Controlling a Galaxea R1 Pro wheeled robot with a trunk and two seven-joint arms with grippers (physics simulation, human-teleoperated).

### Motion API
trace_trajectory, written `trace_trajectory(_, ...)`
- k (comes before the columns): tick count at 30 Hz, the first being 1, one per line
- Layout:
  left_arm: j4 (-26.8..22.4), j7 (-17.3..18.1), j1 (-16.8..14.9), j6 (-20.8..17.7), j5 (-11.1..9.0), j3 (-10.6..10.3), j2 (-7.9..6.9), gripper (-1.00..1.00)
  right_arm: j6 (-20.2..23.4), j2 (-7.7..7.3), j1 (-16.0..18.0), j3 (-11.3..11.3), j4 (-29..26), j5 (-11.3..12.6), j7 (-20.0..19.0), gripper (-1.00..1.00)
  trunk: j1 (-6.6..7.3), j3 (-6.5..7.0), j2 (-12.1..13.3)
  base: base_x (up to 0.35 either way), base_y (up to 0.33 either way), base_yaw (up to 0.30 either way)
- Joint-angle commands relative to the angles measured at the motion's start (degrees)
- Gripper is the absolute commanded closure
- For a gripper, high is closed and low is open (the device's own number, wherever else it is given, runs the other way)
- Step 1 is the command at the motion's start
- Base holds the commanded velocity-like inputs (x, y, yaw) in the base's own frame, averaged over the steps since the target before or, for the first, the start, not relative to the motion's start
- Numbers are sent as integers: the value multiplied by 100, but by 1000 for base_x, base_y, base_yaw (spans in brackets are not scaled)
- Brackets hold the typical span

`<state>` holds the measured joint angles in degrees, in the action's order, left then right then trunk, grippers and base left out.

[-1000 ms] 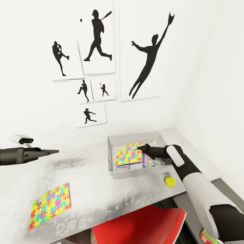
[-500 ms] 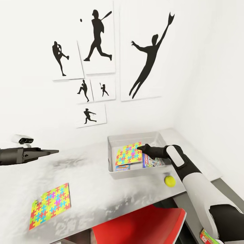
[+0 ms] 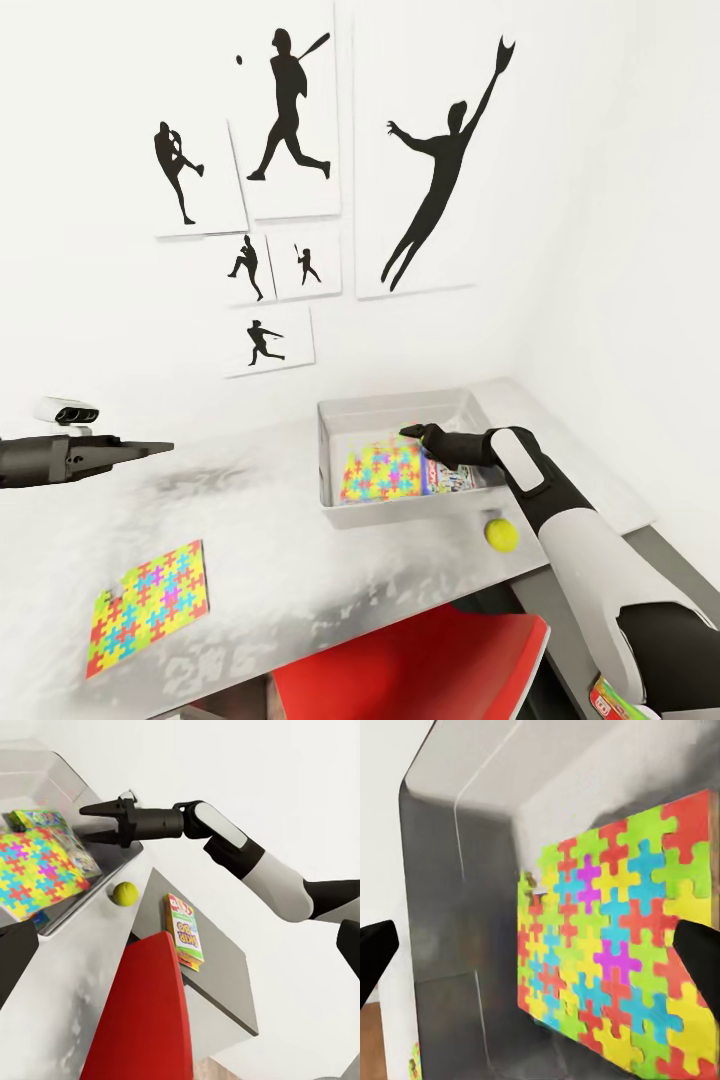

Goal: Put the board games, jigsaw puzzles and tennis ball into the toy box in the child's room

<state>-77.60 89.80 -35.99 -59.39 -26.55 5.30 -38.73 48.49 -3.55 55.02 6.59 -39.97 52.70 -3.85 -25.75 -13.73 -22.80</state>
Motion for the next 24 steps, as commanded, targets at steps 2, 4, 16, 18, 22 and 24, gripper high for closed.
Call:
trace_trajectory(2, -1, 20, -5, -61, 1, -3, -3, -100, 15, -5, 7, 17, -2, -40, -33, -100, -3, -11, -12, 0, 0, 0)
trace_trajectory(4, -1, 20, -5, -59, 1, -3, -3, -100, 18, -5, 8, 17, -2, -40, -30, -100, -3, -11, -12, 0, 0, 0)
trace_trajectory(16, -1, 20, -5, -61, 1, -3, -3, -100, 8, -11, 5, 17, -11, -40, -22, -100, -3, -11, -12, 0, 0, 0)
trace_trajectory(18, -1, 20, -5, -59, 1, -3, -3, -100, 5, -8, 2, 17, -24, -40, -20, -100, -3, -11, -12, 0, 0, 0)
trace_trajectory(22, -1, 20, -5, -59, 1, -3, -3, -100, -3, 5, 0, 13, -42, -39, -8, -100, -3, -11, -12, 0, 0, 0)
trace_trajectory(24, -1, 20, -5, -61, 1, -3, -4, -100, -5, -1, 0, 11, -44, -36, -4, -100, -3, -11, -12, 0, 0, 0)
